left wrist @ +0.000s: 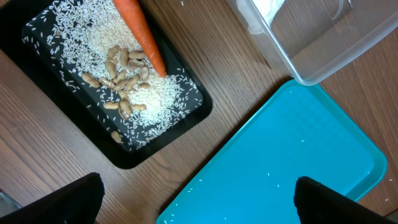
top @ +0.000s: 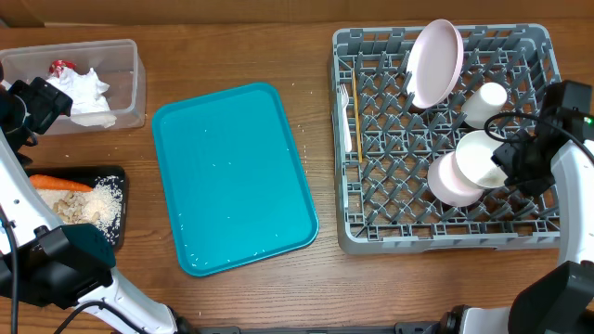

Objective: Sort waste into correct bins and load items into the dishwasher rack

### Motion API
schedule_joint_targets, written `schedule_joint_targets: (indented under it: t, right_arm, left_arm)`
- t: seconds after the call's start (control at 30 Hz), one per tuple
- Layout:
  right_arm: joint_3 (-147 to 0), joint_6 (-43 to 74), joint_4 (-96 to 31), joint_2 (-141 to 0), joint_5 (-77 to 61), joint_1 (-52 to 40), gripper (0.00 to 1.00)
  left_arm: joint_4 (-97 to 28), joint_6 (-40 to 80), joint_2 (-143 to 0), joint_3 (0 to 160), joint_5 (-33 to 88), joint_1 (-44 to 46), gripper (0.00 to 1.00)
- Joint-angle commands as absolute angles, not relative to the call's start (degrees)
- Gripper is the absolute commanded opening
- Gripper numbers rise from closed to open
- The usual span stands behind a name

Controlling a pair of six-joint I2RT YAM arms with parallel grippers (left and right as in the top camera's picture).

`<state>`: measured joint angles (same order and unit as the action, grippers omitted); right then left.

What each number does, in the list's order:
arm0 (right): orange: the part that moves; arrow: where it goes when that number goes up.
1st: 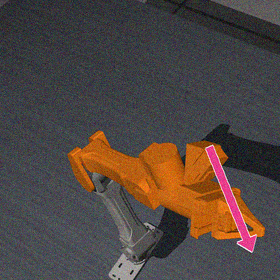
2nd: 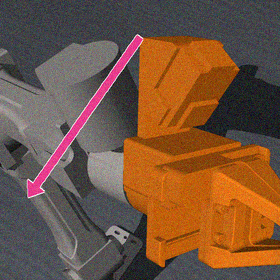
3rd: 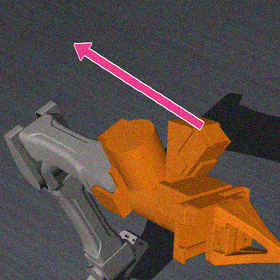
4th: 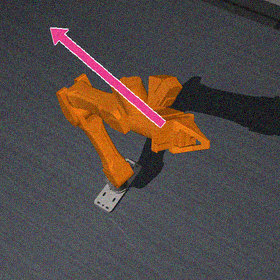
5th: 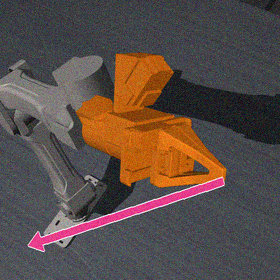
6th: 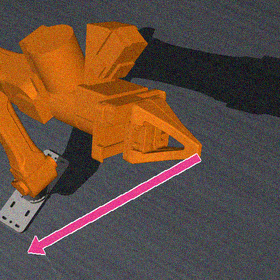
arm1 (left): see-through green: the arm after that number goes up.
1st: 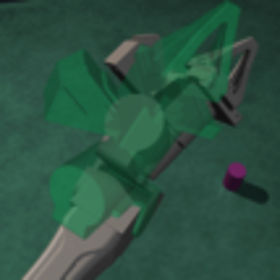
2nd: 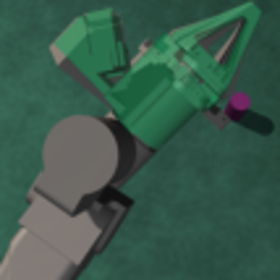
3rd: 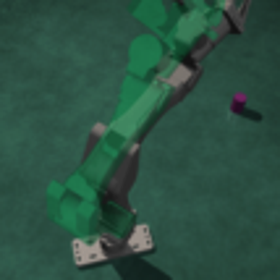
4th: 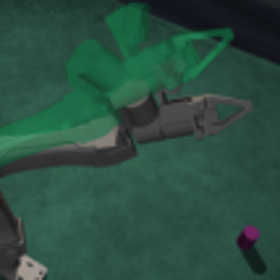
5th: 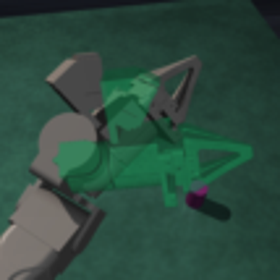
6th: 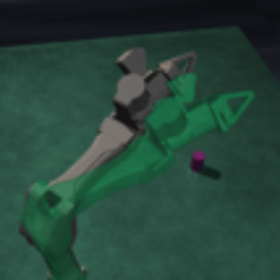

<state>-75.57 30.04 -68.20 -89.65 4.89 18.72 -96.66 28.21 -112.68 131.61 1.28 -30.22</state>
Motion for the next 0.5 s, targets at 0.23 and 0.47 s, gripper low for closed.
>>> schedule_joint_targets:
  t: [0.23,0.47]
  right_arm:
    - [-76.55,30.04,-67.55,-90.17,6.7,19.03,0.1]
    - [-88.79,30.09,-72.47,-90.17,21.45,19.64,0.04]
  left_arm:
    - [-96.77,28.73,-113.14,131.28,1.06,-30.3,1.0]
    - [-96.77,28.73,-113.14,131.28,1.06,-30.3,1.0]
